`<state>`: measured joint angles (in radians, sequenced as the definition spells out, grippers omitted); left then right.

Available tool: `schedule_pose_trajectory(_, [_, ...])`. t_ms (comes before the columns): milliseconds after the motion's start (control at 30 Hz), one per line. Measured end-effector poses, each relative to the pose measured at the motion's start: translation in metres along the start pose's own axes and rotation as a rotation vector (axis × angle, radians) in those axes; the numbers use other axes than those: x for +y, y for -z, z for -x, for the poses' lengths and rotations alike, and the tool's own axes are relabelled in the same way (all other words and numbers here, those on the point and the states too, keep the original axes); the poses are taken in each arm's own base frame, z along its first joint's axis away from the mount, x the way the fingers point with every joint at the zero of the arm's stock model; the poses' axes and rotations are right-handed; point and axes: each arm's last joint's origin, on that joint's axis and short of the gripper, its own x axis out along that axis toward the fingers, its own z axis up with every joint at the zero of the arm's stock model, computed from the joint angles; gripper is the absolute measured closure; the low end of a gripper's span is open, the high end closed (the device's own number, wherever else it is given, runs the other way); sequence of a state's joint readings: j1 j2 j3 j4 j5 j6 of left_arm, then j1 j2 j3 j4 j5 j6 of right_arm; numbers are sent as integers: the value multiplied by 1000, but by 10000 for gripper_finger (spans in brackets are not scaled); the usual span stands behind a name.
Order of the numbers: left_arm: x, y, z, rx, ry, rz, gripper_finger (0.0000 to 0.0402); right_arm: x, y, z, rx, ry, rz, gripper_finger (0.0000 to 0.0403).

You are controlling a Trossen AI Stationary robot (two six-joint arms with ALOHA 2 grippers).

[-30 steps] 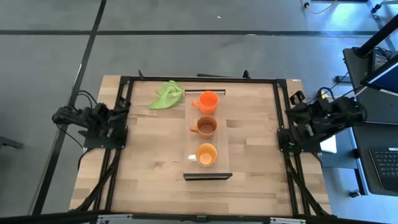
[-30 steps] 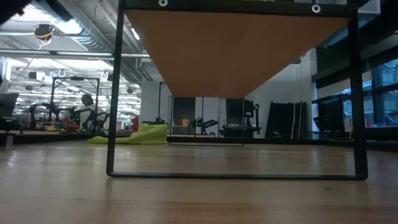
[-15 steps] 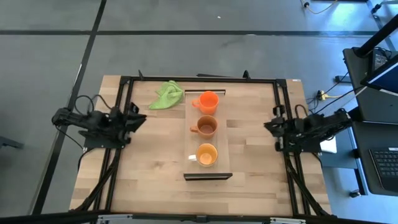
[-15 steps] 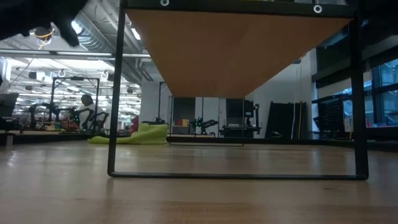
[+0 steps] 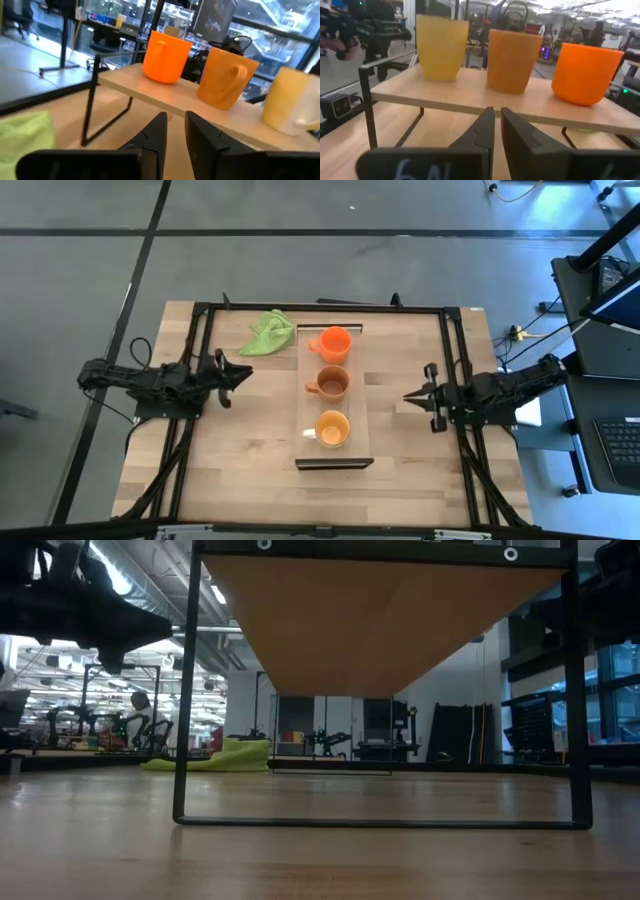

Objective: Stack small to large cups/mugs on shelf
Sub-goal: Return to Home Position

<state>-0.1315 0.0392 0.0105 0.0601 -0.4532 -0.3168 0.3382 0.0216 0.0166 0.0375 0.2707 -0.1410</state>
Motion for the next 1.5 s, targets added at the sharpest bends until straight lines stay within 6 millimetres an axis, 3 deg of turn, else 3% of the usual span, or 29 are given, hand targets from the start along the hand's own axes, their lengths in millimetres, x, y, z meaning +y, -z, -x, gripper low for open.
schedule_pose_trajectory(200, [0,1,-1,12,-1,-105,336,1,2,-1,23,-13,3,368])
schedule_pose_trajectory(1500, [0,1,-1,11,-1,-105,335,1,2,-1,22,-13,3,368])
